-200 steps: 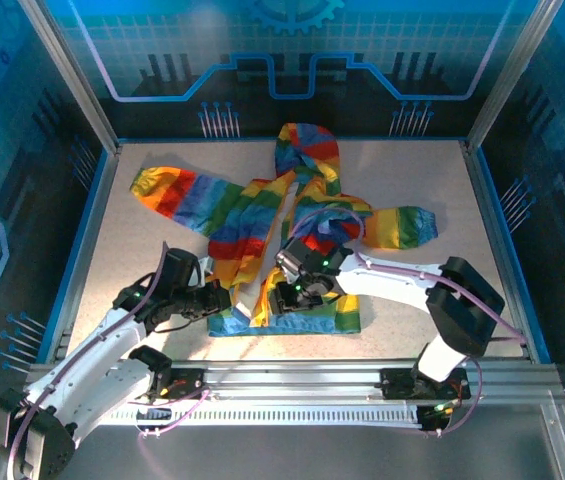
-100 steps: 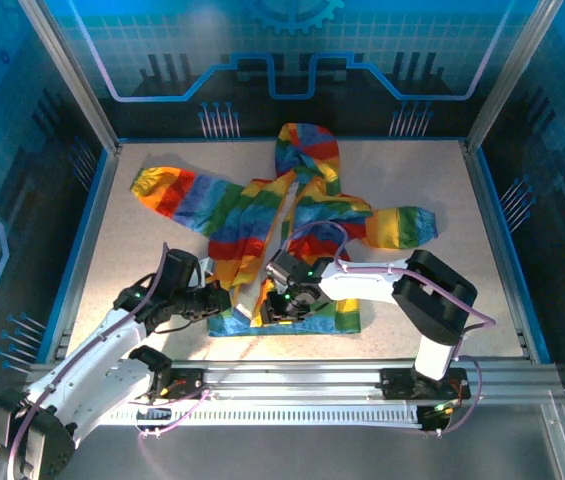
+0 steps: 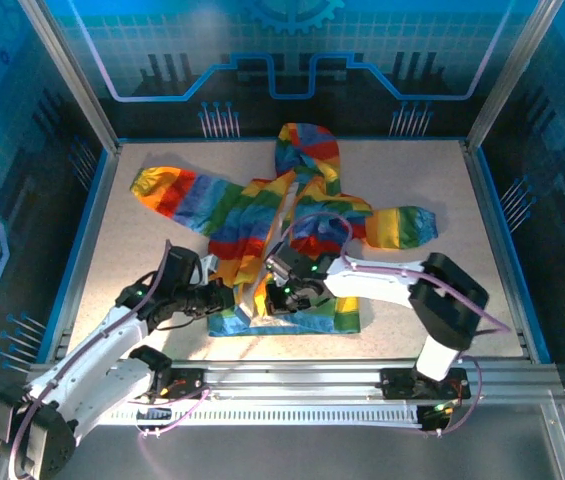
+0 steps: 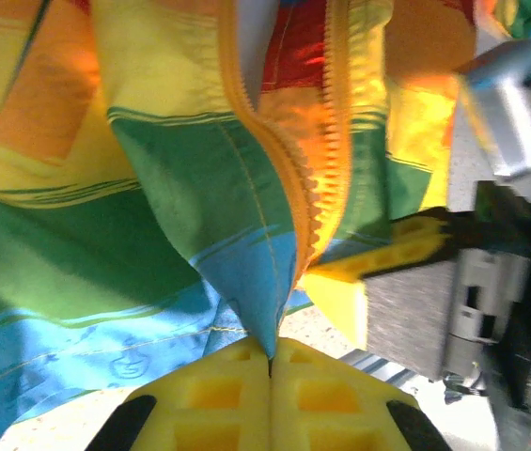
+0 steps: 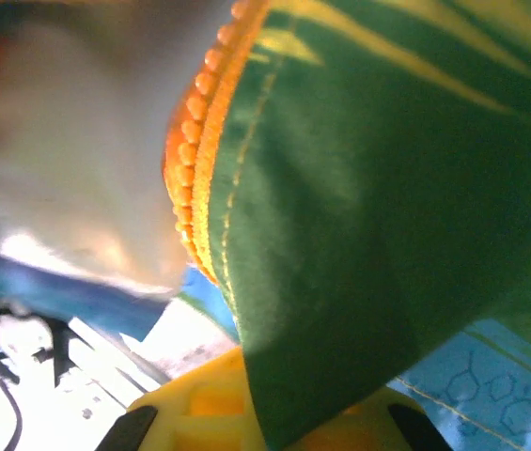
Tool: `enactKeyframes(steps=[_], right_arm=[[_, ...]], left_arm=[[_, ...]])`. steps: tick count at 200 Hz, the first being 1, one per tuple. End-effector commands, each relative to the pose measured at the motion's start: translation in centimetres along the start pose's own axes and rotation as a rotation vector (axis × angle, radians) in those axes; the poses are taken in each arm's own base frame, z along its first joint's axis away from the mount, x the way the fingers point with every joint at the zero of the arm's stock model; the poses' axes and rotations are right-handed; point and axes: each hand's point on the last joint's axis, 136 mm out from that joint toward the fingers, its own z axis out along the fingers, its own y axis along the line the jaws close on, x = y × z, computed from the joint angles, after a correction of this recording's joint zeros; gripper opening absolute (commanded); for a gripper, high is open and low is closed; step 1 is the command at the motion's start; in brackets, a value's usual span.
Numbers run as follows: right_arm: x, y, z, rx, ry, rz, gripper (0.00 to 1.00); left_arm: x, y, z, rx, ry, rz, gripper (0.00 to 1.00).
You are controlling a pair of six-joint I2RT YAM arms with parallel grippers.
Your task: Zip up the jacket
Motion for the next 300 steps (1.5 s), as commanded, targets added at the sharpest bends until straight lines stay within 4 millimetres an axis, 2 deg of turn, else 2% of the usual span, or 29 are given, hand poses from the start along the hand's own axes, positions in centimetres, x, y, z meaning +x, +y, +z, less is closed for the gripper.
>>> enactKeyframes(steps=[1, 41, 78, 110, 136, 195, 252, 300], right_arm=[[-1.4, 0.3, -4.1, -0.006, -0.111, -0.071, 0.0], [-2.5, 0.3, -8.7, -0.105, -0.196, -0.162, 0.0], [-4.4, 0.1, -12.8, -0.161, -0.312, -0.21, 0.0], [-5.4, 1.0, -14.9, -0.25, -0.357, -0.292, 0.0], [-6.0, 1.3, -15.4, -0.302, -0.374, -0.35, 0.0], [-6.7, 2.4, -15.8, -0.427, -0.363, -0.457, 0.0], [-6.5, 3.0, -15.8, -0.495, -0.333, -0.547, 0.0], [-6.3, 3.8, -17.0, -0.553, -0.377, -0.604, 0.0]], left_arm=[[-2.3, -4.2, -0.9, 0.132, -0.043, 0.103, 0.0], [-5.8, -8.5, -1.4, 0.221, -0.077, 0.191, 0.0], [-7.1, -11.1, -2.6, 0.315, -0.152, 0.276, 0.0], [-7.9, -13.0, -4.5, 0.408, -0.288, 0.397, 0.0], [-8.3, -14.0, -5.4, 0.461, -0.366, 0.474, 0.0], [-8.6, -14.9, -5.6, 0.554, -0.454, 0.584, 0.0], [-7.7, -16.6, -5.1, 0.68, -0.404, 0.689, 0.0], [-7.4, -16.4, -4.5, 0.701, -0.399, 0.709, 0.0]])
